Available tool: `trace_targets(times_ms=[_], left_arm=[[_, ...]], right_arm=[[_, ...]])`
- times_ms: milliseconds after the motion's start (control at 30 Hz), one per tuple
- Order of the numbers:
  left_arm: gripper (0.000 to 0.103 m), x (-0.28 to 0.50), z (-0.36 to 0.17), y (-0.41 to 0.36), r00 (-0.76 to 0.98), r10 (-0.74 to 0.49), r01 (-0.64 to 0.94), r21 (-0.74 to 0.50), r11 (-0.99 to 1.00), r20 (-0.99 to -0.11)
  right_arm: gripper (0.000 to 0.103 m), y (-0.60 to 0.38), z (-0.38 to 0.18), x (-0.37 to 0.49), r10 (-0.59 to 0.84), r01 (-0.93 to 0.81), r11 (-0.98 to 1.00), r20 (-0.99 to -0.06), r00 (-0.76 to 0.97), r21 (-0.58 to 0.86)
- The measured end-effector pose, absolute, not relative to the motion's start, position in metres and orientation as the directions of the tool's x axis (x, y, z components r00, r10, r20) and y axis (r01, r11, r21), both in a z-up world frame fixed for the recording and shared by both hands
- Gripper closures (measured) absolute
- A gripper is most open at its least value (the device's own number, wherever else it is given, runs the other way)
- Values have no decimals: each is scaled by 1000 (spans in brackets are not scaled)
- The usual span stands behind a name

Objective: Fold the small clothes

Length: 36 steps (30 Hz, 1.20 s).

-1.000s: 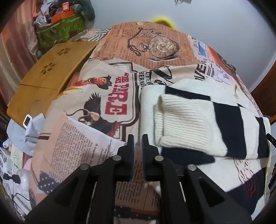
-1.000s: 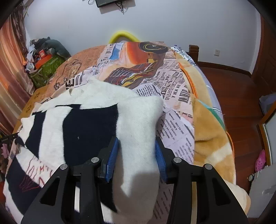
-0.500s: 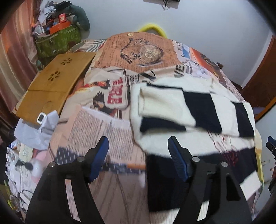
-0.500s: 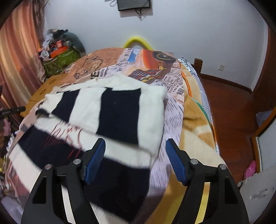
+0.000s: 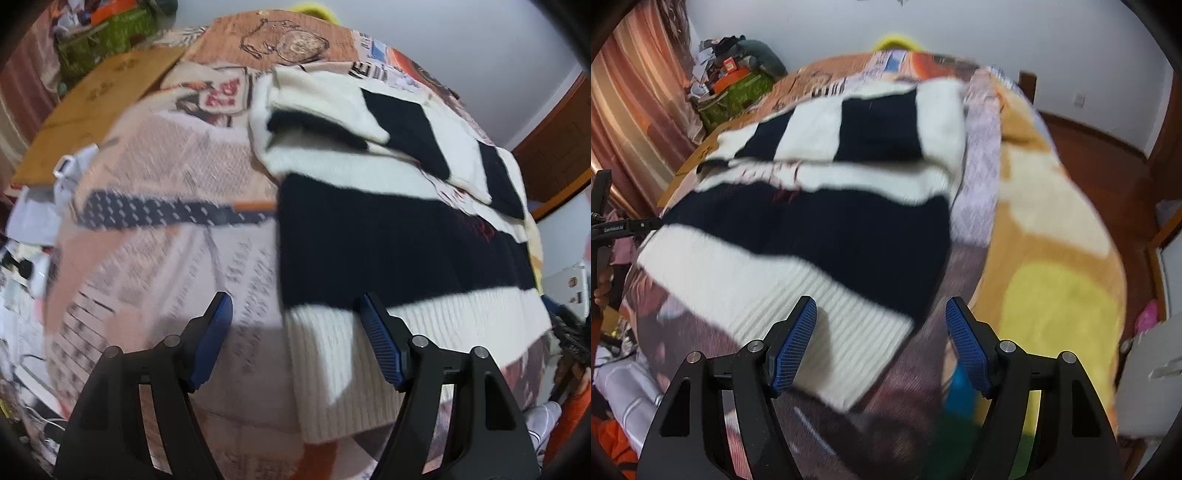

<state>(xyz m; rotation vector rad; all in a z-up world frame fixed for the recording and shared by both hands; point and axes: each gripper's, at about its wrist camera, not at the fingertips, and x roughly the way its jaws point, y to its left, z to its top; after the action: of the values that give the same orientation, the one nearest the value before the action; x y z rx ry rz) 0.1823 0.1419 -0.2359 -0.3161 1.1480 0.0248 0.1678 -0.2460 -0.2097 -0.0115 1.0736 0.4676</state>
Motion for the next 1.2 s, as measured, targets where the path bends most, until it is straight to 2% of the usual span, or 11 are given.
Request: trace_targets(times_ms=[67, 133, 200, 333, 467, 667, 867, 1200], left_arm=[[33, 179, -239, 140, 420, -145, -186, -241, 953, -896], [50, 178, -236, 136, 430, -163, -174, -259, 950, -888], [61, 177, -235, 133, 433, -191, -168, -287, 943, -881], [76, 176, -235, 128, 439, -221, -161, -318, 934, -871], [90, 177, -233, 128, 434, -244, -164, -343, 925, -867], [92, 183, -208, 122, 485, -180, -131, -274, 953, -856], [93, 200, -160, 128, 587, -160, -101, -268, 958, -793], [95, 284, -111, 136, 667, -141, -83, -260, 962, -732]], right_arm=[[34, -246, -214, 165, 377, -357, 903, -841, 387, 240], [34, -248, -216, 167, 402, -336, 899, -833, 379, 281], [35, -250, -218, 168, 424, -322, 893, -827, 370, 314], [58, -245, -218, 165, 471, -344, 869, -810, 350, 356], [93, -237, -216, 159, 493, -376, 852, -798, 345, 364], [97, -225, -196, 157, 476, -432, 852, -779, 407, 295], [97, -225, -155, 175, 499, -456, 846, -708, 500, 275], [97, -212, -110, 246, 513, -471, 848, -602, 612, 245]])
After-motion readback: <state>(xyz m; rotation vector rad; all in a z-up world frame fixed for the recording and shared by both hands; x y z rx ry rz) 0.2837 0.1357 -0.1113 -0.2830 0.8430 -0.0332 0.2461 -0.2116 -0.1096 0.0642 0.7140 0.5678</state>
